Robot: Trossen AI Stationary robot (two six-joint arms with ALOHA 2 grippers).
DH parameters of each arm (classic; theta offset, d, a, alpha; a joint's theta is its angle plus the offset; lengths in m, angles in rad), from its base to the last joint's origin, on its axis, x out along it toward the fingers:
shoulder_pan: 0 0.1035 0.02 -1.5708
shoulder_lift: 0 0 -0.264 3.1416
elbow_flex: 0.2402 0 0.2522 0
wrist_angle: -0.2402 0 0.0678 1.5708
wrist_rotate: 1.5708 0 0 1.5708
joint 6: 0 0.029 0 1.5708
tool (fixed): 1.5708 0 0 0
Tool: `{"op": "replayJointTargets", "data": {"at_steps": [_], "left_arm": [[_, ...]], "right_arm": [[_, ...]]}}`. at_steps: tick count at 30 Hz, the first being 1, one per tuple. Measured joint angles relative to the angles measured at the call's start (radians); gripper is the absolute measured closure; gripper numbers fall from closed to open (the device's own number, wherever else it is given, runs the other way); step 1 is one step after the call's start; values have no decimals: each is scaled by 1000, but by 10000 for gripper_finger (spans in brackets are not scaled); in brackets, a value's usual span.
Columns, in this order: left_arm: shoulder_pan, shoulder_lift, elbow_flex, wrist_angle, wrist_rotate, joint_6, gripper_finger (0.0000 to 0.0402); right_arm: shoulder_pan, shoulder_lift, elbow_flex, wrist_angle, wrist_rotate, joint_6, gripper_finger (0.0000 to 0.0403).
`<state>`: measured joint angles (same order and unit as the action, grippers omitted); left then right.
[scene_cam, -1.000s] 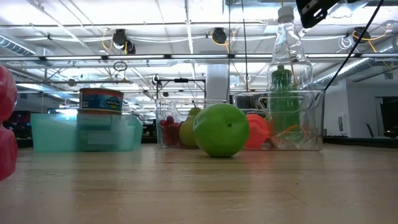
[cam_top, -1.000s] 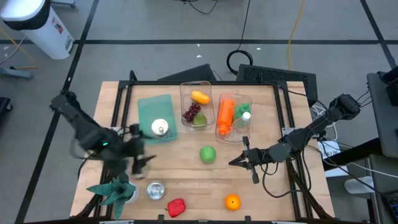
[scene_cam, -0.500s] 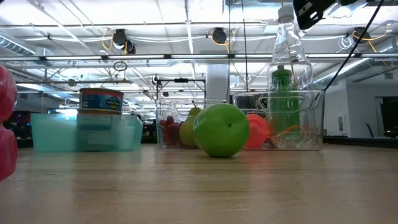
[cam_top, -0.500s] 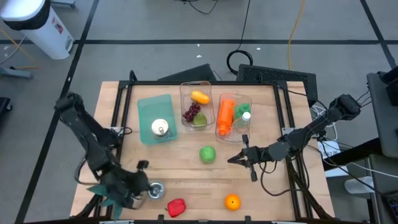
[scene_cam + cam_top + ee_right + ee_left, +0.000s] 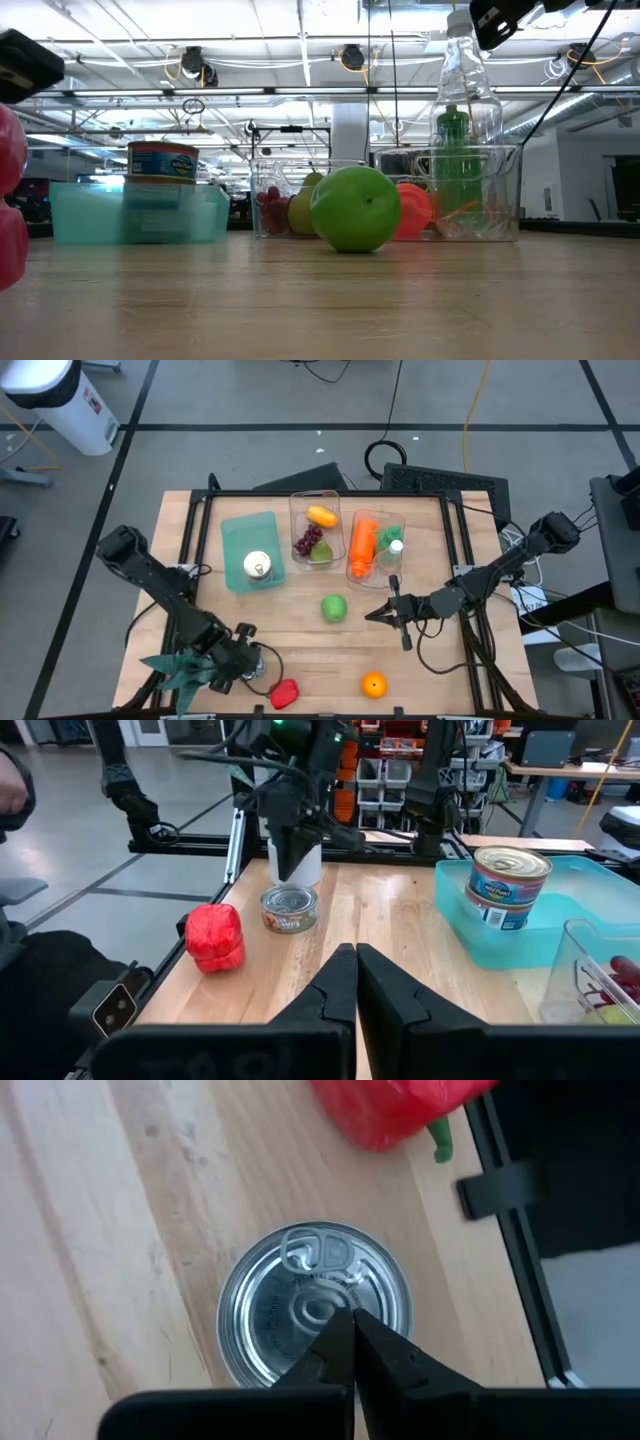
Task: Pick & Place Food Item
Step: Adjust the green tuna can
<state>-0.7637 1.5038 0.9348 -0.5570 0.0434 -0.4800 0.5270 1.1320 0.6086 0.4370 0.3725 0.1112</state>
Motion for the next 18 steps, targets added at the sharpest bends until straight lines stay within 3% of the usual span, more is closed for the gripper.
{"op": "replayJointTargets", "data": {"at_steps": [7, 11, 18], "left_arm": [[47, 39, 0, -18, 121, 51, 399], [59, 81, 0, -34, 134, 60, 398], [101, 142, 6, -41, 151, 126, 398]], "right_arm": [[2, 0, 0, 20, 20, -21, 403], [17, 0, 0, 61, 76, -75, 403], [18, 0, 0, 68, 73, -95, 403]]}}
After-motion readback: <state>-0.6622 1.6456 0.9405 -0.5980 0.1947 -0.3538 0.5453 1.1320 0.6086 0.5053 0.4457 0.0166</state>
